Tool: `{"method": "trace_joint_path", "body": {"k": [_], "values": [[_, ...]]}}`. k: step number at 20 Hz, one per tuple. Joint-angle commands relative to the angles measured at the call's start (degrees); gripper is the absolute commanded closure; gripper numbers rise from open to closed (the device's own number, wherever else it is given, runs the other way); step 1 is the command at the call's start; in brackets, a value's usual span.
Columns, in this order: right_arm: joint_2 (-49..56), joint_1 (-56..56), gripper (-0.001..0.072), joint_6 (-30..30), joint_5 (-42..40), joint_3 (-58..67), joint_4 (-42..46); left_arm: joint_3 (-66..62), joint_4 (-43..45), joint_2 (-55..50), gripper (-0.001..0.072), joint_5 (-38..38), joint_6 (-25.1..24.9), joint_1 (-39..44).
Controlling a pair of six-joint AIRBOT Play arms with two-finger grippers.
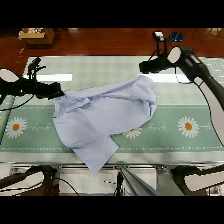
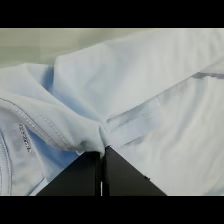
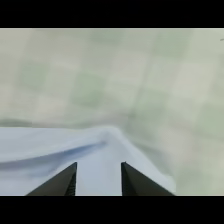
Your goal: Fold the shirts.
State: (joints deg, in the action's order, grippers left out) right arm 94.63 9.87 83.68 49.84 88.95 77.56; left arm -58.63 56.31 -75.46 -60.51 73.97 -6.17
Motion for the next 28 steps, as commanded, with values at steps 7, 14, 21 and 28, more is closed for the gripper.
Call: {"method": "trace_joint_path", "body": {"k": [7, 14, 21, 28], "values": [[-5.22, -28.22, 0.0306, -7.96, 23.65, -10.01, -16.22, 0.04, 0.02, -0.22, 0.0687, -3.19, 0.02, 0.15], [-5.22, -32.63, 0.0241, -19.17, 25.05, -25.68, -35.58, 0.04, 0.0, -0.22, 0.0687, -3.19, 0.22, 0.15], [-5.16, -26.4, 0.0241, -20.94, 20.61, -27.67, -36.02, 0.04, 0.0, -0.22, 0.0687, -3.67, 0.22, 0.26], [-2.67, -24.2, 0.0241, -19.63, 18.73, -27.65, -36.87, 0.04, 0.0, -0.22, 0.0687, -3.65, 0.22, 0.26]]}}
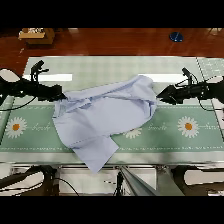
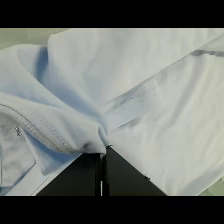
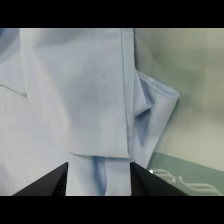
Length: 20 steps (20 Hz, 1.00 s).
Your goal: Fold the shirts.
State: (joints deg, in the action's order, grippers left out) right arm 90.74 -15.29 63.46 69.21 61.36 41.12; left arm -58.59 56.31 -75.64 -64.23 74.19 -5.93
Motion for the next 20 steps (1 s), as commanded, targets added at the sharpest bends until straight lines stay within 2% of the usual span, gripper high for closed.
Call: {"method": "trace_joint_path", "body": {"k": [1, 7, 8, 15, 16, 18, 20], "values": [[1.88, 1.55, 0.0241, 0.57, -0.79, -0.07, -0.5, 0.0, 0.0, -0.04, 0.0687, 0.09, 0.0, 0.02], [3.02, 4.44, 0.0244, 1.31, -8.9, -0.07, -0.35, 0.0, 0.02, -0.04, 0.0687, 0.09, -0.02, 0.02], [3.02, 4.39, 0.0291, 2.14, -10.03, -0.07, -0.15, 0.0, 0.02, -0.04, 0.0687, 0.11, -0.02, 0.02], [3.02, 4.46, 0.0315, 3.82, -10.08, -0.07, -0.35, 0.0, 0.02, -0.04, 0.0687, 0.33, -0.02, 0.02], [3.02, 4.44, 0.0393, 3.8, -9.7, -0.07, -0.35, 0.0, 0.02, -0.04, 0.0687, 0.33, -0.02, 0.02], [2.91, 4.39, 0.0671, 3.76, -8.15, -0.07, -0.7, 0.0, 0.02, -0.04, 0.0687, 0.33, -0.02, 0.02], [2.21, 4.37, 0.0692, 1.55, -5.9, -0.04, -2.38, 0.0, 0.02, -0.04, 0.0687, 0.33, -0.02, 0.02]]}}
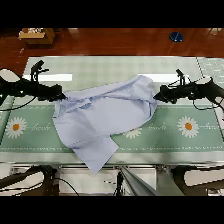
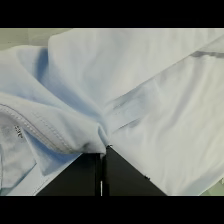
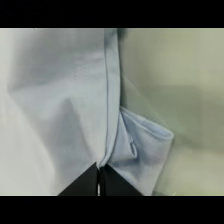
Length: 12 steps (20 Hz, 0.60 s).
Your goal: Fold the shirts.
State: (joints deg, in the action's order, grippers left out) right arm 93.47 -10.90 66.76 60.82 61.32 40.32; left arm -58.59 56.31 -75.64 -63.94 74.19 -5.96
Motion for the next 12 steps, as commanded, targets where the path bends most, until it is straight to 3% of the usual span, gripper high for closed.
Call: {"method": "trace_joint_path", "body": {"k": [1, 7, 12], "values": [[-1.38, 0.0, 0.0692, -2.89, 3.21, 0.04, -2.21, -0.02, -0.09, -0.04, 0.0687, 0.07, 0.0, 0.04], [-13.92, -1.53, 0.0692, -6.62, 3.76, 2.67, -9.57, -6.91, -2.12, 4.35, 0.0689, 1.95, -0.02, 0.02], [-26.25, -2.62, 0.0693, -6.56, 3.21, 16.52, -9.64, -28.2, -2.08, 11.74, 0.0689, 2.01, 0.0, 0.02]]}}
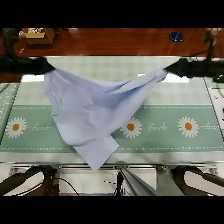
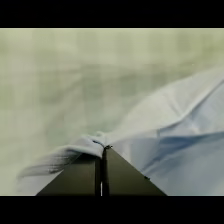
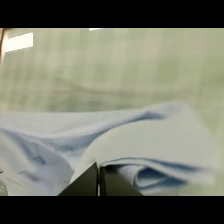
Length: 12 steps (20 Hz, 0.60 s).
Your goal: Fold the shirts.
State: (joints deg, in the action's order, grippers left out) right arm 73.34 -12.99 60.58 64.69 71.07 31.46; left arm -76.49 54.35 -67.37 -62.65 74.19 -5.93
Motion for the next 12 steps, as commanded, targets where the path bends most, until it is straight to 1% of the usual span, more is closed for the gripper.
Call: {"method": "trace_joint_path", "body": {"k": [1, 5, 8, 9, 10, 12], "values": [[-7.96, -0.52, 0.0693, -0.02, -0.68, 10.45, -0.04, -15.04, -0.02, 4.66, 0.0689, 0.7, 0.0, 0.0], [-13.49, -0.52, 0.0693, 5.27, -0.7, 23.45, 3.67, -29.59, 0.02, 8.72, 0.0689, 0.7, 0.02, 0.0], [-17.31, -0.52, 0.0693, 10.32, -0.13, 29.42, 4.24, -36.83, 0.02, 12.44, 0.0689, 0.68, 0.04, 0.0], [-18.93, -0.52, 0.0693, 12.28, 0.26, 30.42, 4.63, -38.23, 0.04, 13.84, 0.0689, 0.66, 0.66, 0.0], [-20.61, -0.52, 0.0693, 13.77, 0.74, 30.73, 4.81, -39.12, 0.07, 15.65, 0.0689, 0.66, 2.69, 0.0], [-24.52, -0.52, 0.0693, 16.0, 2.78, 30.71, 5.88, -39.23, 0.07, 19.47, 0.0689, 0.11, 5.07, 0.0]]}}
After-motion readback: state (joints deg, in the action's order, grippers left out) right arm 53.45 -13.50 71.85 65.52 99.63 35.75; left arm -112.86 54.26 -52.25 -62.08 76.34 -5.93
